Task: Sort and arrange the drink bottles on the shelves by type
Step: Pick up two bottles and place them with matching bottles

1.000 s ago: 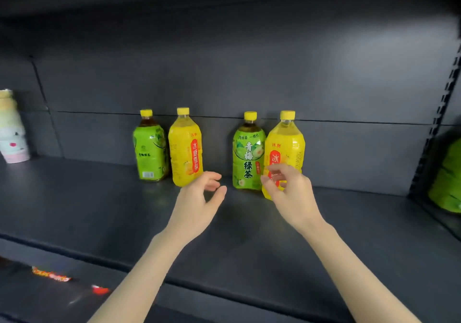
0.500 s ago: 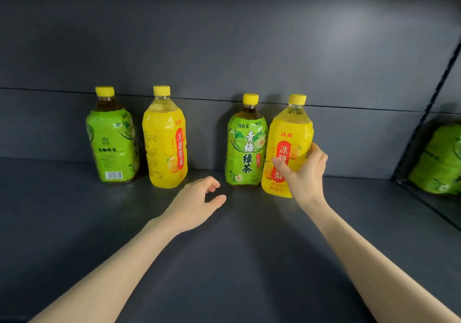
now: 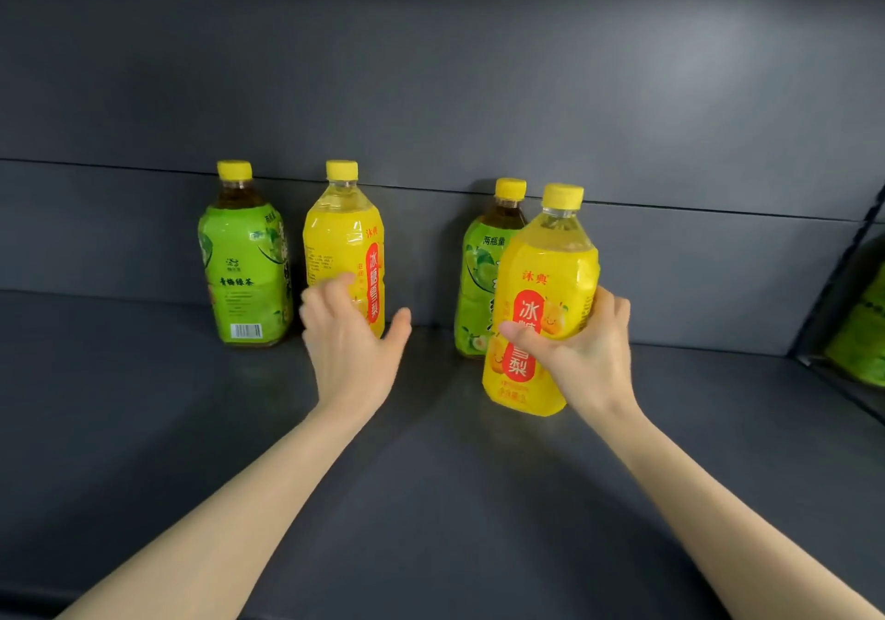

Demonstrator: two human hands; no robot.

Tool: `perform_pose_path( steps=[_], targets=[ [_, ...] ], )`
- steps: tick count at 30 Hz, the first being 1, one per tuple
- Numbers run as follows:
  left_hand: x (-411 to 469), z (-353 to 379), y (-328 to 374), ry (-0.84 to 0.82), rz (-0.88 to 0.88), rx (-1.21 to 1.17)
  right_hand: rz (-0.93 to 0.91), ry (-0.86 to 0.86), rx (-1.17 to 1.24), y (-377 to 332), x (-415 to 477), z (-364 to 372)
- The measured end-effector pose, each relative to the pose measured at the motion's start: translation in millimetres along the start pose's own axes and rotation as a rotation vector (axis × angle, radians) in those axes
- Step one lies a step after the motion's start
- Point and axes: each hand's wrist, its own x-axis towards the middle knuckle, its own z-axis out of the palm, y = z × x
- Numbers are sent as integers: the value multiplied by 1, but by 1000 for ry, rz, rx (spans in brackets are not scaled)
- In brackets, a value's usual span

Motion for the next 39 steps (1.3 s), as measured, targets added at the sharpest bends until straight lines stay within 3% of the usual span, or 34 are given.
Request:
perform_pose_path(
  steps=[2, 8, 14, 21, 31, 39],
  targets=[
    [16, 1, -3, 114, -138, 17, -15, -58, 26, -7, -2, 12],
    [48, 15, -21, -28, -390, -83, 42, -211, 155, -14, -4, 34],
    [54, -9, -30, -168, -318, -69, 59, -286, 250, -18, -2, 28],
    [9, -56, -6, -520, -342, -654, 118, -332, 463, -19, -10, 28],
    [-18, -51, 34, -425, -331, -777, 200, -302, 621, -33, -25, 1],
    [-60, -48, 107, -478, -239, -854, 125, -116, 602, -29, -67, -102]
  ],
)
